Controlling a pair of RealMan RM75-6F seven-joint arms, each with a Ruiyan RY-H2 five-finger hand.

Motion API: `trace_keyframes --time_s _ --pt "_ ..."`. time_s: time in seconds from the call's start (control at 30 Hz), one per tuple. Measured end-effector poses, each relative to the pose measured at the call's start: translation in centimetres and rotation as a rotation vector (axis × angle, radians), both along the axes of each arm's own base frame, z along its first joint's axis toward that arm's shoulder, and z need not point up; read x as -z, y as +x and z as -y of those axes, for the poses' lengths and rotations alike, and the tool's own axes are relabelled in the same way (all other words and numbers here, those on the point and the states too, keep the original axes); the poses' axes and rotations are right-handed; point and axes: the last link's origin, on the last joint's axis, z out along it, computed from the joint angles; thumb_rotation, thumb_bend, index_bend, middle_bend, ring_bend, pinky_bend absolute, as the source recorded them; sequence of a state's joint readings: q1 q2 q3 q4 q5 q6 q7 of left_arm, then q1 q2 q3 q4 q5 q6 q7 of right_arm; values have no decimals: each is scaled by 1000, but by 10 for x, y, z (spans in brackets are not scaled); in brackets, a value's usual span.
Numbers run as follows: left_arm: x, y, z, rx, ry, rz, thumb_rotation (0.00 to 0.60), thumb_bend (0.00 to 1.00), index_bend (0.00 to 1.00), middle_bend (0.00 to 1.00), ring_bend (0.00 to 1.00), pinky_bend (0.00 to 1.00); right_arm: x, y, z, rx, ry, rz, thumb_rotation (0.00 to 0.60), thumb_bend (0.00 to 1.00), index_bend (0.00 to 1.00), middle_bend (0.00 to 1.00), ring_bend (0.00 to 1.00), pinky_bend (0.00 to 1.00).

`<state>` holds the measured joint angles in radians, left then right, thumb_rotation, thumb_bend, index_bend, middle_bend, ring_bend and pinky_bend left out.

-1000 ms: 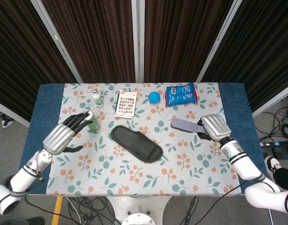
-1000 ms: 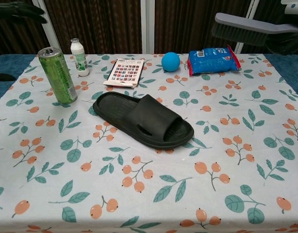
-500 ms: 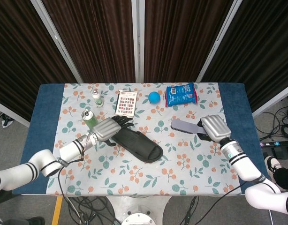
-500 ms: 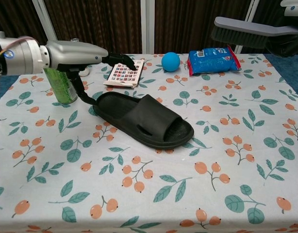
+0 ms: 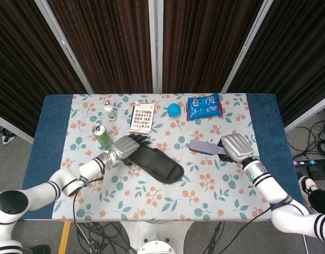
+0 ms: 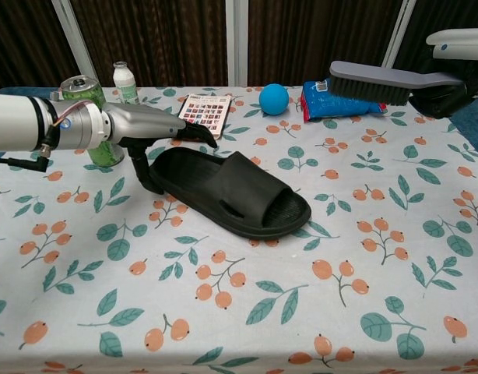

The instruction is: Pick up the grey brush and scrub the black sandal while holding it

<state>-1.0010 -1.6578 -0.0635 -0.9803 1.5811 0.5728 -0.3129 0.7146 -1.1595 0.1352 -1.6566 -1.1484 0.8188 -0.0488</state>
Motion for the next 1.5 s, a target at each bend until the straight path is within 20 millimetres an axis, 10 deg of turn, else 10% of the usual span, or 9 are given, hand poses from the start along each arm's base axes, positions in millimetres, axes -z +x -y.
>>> trace_keyframes --time_s 0.43,1.2,1.5 --pt "10 2 -7 -68 16 38 600 275 419 428 284 316 18 -1 -2 -13 47 -19 600 580 1000 1000 1000 1000" --pt "9 7 -4 -89 18 35 600 277 428 449 302 333 126 64 29 -336 47 -191 600 578 1000 1000 1000 1000" --pt "9 7 -3 -73 32 20 600 279 428 449 301 333 136 44 11 -449 74 -360 600 579 1000 1000 1000 1000"
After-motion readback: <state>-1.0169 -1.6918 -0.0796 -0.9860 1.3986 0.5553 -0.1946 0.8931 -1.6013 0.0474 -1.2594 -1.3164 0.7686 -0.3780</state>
